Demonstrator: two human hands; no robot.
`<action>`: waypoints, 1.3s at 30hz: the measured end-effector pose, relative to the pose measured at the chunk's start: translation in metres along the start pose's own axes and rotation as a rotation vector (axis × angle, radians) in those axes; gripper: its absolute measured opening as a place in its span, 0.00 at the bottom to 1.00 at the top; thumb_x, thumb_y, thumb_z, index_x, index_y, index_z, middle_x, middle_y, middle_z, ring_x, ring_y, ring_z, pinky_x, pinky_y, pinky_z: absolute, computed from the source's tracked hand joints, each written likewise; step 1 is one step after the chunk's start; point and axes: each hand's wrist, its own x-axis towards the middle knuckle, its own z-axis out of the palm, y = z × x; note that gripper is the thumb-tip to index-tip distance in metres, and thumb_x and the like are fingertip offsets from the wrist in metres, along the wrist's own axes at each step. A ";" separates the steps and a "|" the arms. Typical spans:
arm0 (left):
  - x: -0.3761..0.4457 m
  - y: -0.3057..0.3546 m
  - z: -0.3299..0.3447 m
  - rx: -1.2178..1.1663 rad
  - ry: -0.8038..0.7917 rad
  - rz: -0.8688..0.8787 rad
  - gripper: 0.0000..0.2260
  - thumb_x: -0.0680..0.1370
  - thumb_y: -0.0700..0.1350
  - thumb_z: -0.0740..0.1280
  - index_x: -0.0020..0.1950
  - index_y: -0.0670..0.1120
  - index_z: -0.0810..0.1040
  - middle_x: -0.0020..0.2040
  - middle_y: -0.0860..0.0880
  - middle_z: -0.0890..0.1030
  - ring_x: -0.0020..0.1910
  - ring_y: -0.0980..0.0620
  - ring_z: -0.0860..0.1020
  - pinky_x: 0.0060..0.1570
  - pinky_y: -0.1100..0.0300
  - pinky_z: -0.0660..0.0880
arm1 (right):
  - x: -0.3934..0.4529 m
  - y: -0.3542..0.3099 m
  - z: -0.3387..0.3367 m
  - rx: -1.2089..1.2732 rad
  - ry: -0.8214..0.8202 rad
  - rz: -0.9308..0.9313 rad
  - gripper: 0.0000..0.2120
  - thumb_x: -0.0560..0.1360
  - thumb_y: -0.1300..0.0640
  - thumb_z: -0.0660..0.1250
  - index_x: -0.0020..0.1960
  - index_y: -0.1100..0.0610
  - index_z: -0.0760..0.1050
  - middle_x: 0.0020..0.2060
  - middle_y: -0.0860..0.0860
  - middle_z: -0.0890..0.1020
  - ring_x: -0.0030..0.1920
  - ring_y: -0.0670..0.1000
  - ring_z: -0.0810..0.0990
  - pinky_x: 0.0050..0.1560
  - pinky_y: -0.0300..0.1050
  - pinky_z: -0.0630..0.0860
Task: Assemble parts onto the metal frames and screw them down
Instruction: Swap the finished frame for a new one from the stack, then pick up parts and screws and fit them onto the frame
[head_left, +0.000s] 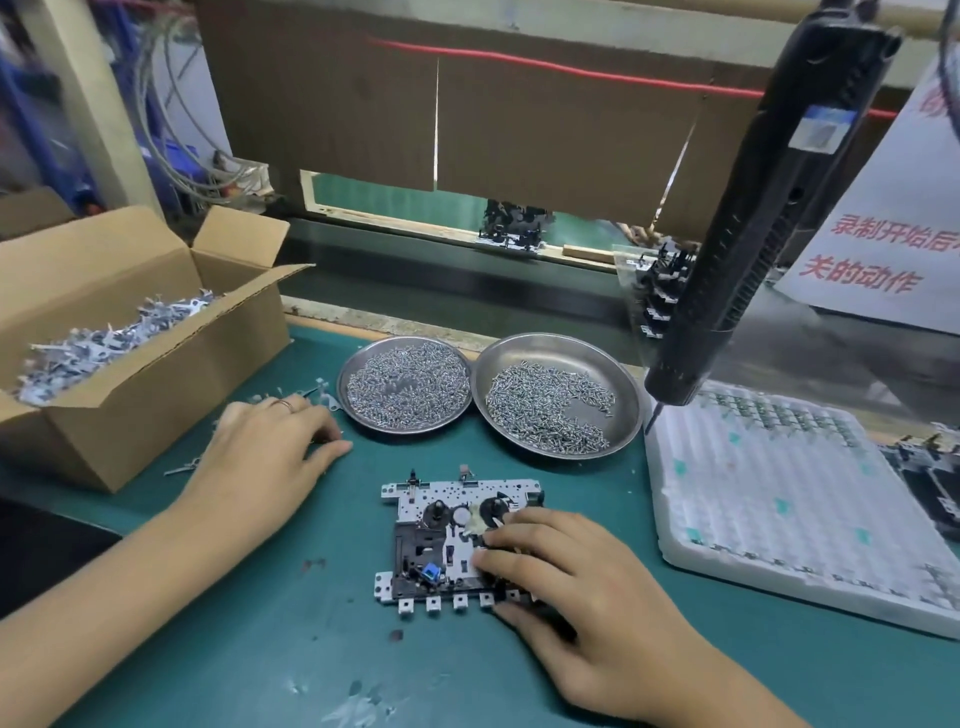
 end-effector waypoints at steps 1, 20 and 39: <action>0.000 0.000 0.002 -0.006 0.023 0.006 0.08 0.77 0.53 0.65 0.46 0.51 0.80 0.47 0.52 0.81 0.50 0.48 0.77 0.52 0.53 0.64 | 0.000 0.000 0.000 0.010 -0.001 0.004 0.14 0.75 0.51 0.67 0.59 0.54 0.79 0.56 0.47 0.80 0.59 0.50 0.76 0.58 0.47 0.74; -0.014 0.067 -0.038 -0.794 0.109 0.246 0.06 0.77 0.56 0.64 0.43 0.56 0.75 0.42 0.59 0.78 0.45 0.60 0.75 0.44 0.70 0.66 | 0.018 -0.019 -0.003 0.524 0.404 0.400 0.18 0.74 0.54 0.68 0.64 0.50 0.74 0.53 0.44 0.81 0.53 0.47 0.80 0.55 0.39 0.75; -0.019 0.066 -0.009 -0.970 -0.187 0.373 0.23 0.63 0.65 0.73 0.56 0.65 0.74 0.53 0.61 0.78 0.53 0.58 0.77 0.52 0.68 0.71 | 0.031 -0.031 -0.014 1.047 0.567 0.722 0.08 0.64 0.63 0.73 0.43 0.57 0.82 0.35 0.55 0.85 0.37 0.51 0.85 0.40 0.37 0.78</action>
